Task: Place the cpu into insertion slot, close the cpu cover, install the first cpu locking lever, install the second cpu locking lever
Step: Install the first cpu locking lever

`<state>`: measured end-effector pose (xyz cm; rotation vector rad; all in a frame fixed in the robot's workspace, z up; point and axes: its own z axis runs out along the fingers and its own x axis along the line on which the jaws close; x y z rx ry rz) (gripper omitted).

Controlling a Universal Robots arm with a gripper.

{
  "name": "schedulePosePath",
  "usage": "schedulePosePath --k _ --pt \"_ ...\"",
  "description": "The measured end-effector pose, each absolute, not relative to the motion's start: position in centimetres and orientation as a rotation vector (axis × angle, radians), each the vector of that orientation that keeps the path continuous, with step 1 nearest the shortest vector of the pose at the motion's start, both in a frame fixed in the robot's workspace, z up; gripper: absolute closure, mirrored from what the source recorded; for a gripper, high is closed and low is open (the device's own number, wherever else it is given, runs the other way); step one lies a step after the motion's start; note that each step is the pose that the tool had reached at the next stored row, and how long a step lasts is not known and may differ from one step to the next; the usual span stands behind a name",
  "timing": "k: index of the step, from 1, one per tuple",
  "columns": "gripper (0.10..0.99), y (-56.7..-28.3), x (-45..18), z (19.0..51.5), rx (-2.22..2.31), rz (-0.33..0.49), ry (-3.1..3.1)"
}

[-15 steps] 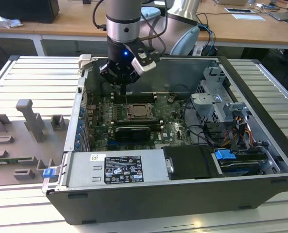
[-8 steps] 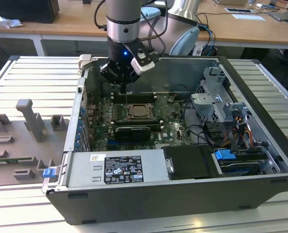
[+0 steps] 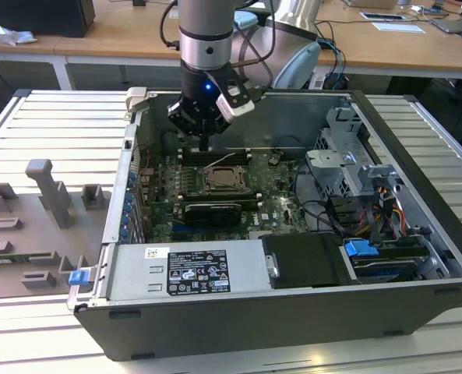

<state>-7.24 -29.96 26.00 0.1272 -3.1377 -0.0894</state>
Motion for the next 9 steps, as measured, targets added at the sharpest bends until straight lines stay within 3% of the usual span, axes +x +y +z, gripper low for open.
schedulePosePath --k 9 --pt "0.980 -30.0 -6.1 25.9 0.107 -0.088 -3.139"
